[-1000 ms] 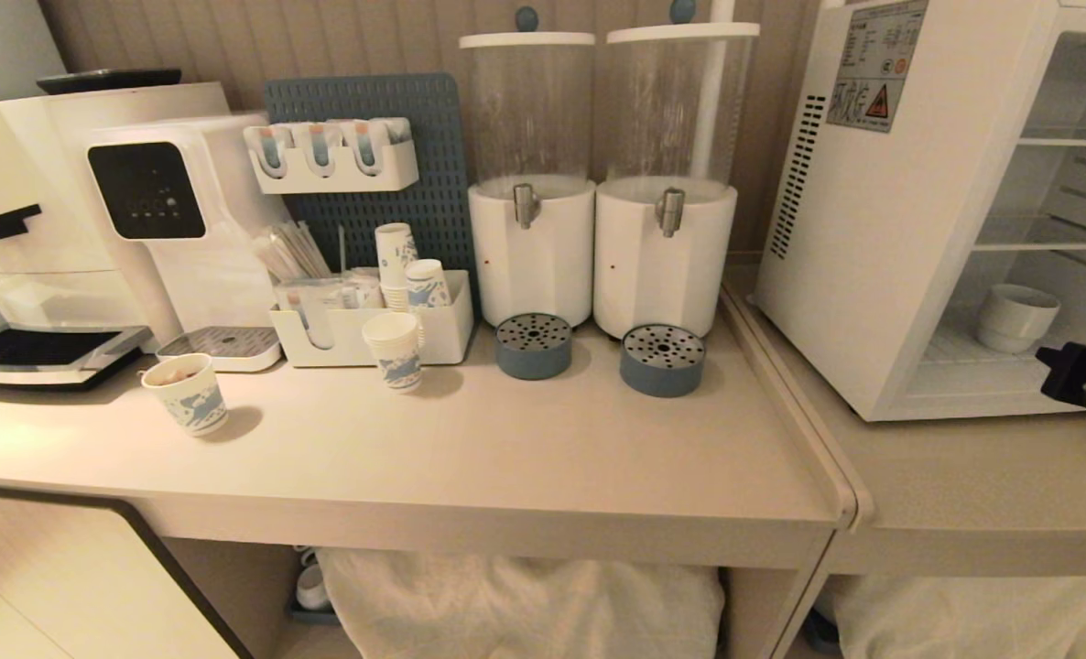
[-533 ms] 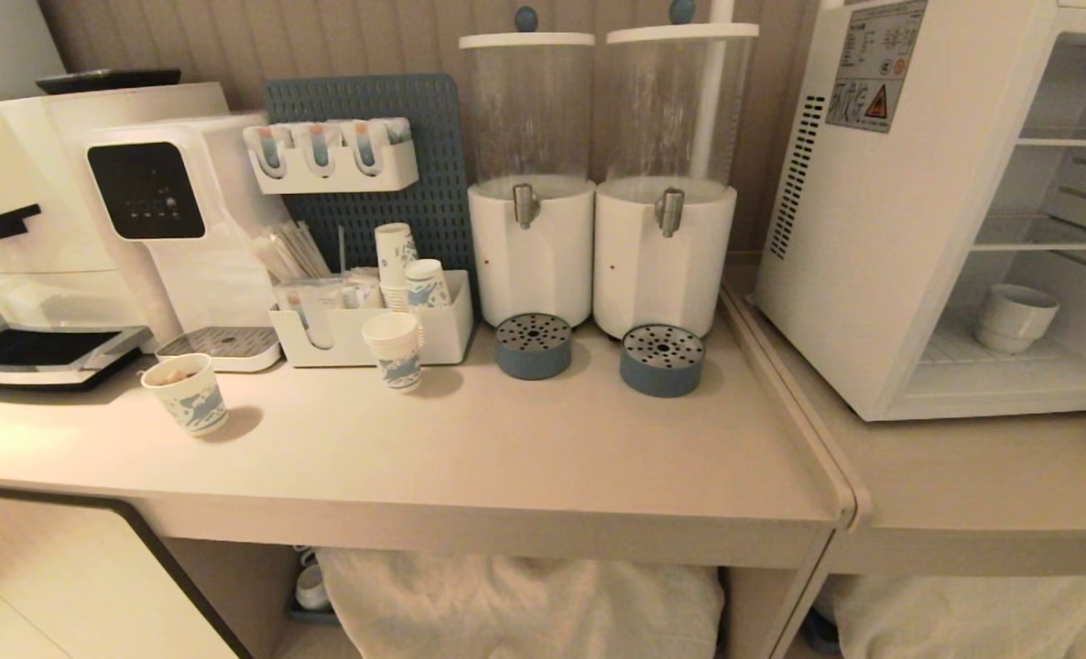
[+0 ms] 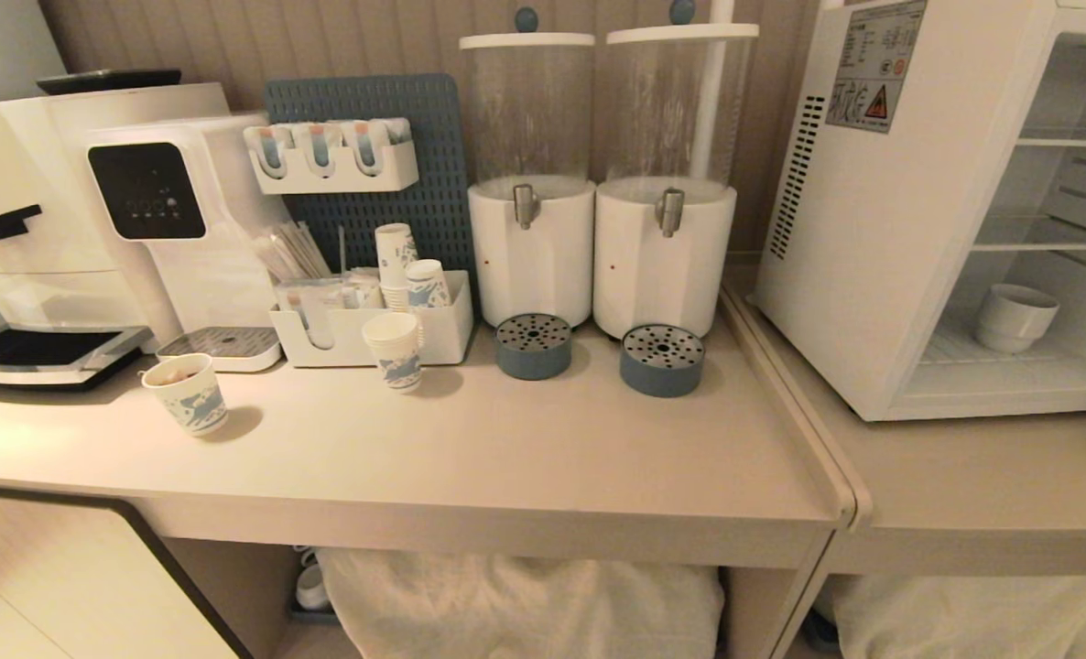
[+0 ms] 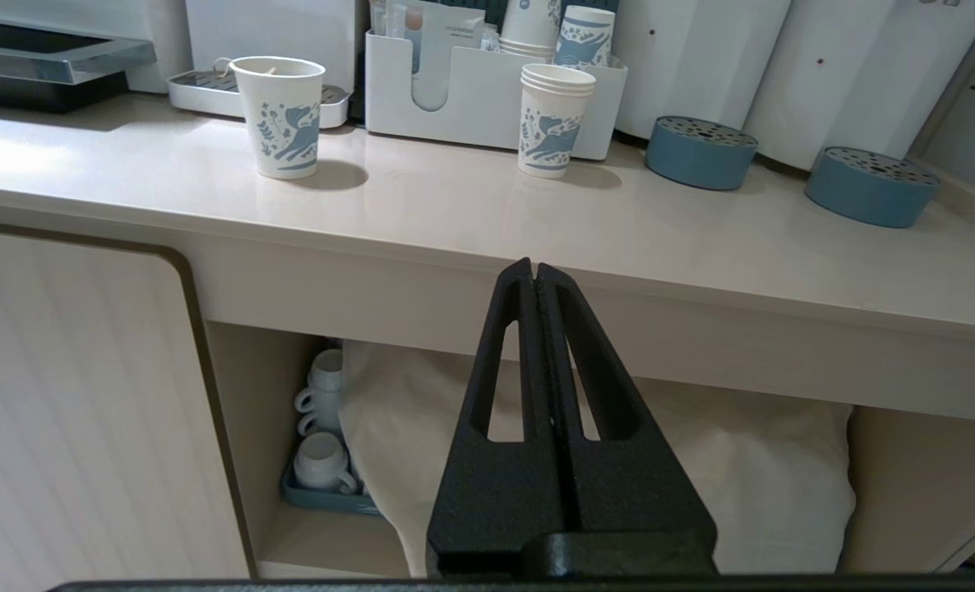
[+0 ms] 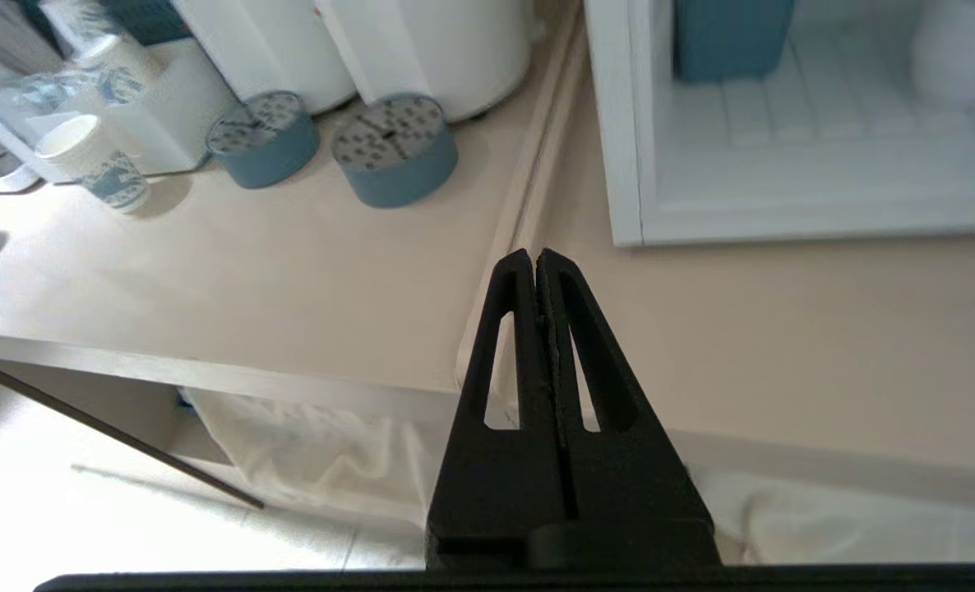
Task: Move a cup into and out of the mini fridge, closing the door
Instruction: Close the freezer door
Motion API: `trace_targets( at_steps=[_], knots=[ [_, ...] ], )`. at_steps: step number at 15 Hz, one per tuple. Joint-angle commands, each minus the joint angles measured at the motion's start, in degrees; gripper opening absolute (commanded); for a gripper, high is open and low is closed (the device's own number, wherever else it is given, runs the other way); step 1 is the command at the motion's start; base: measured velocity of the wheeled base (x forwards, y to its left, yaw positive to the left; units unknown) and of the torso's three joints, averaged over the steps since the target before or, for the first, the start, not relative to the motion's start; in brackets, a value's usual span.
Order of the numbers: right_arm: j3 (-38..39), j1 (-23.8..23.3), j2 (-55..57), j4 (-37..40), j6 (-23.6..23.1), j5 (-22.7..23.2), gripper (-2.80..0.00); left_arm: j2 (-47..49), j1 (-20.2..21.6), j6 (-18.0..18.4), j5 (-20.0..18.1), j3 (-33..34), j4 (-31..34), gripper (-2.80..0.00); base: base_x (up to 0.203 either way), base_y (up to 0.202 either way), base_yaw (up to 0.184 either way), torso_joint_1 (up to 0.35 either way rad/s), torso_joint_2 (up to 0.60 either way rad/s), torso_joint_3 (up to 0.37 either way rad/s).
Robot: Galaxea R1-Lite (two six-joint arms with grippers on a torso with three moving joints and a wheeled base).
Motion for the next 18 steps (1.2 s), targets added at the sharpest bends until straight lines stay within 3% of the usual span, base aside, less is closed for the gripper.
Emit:
trace_targets(
  at_steps=[1,3,5,8,12,16,18],
  knots=[
    [-1.2,0.15,-2.35,2.34,-0.36,1.51,-2.8,-0.19,0.0,-0.04,0.0,2.29,-0.08,-2.8,0.0,0.0,0.0,0.0,0.0,0.0],
    [-0.97,1.17,-2.96,4.19,-1.37,0.99,-2.8,-0.19,0.0,-0.04,0.0,2.29,-0.08,-2.8,0.0,0.0,0.0,0.0,0.0,0.0],
    [0.61,5.41,-4.8,4.31,-1.5,-2.41,-2.8,-0.19,0.0,-0.04,0.0,2.29,-0.08,-2.8,0.0,0.0,0.0,0.0,0.0,0.0],
    [3.63,19.58,-12.37,4.3,1.27,-14.35,-2.8,-0.19,0.0,-0.04,0.0,2.29,-0.08,-2.8,0.0,0.0,0.0,0.0,0.0,0.0],
    [7.17,30.97,-27.82,10.19,5.94,-26.36,-2.8,-0.19,0.0,-0.04,0.0,2.29,-0.08,-2.8,0.0,0.0,0.0,0.0,0.0,0.0],
    [13.4,38.06,-41.3,14.62,8.99,-39.29,-2.8,-0.19,0.0,-0.04,0.0,2.29,-0.08,-2.8,0.0,0.0,0.0,0.0,0.0,0.0],
    [19.3,39.27,-43.79,10.61,11.68,-47.04,-2.8,-0.19,0.0,-0.04,0.0,2.29,-0.08,-2.8,0.0,0.0,0.0,0.0,0.0,0.0]
  ],
)
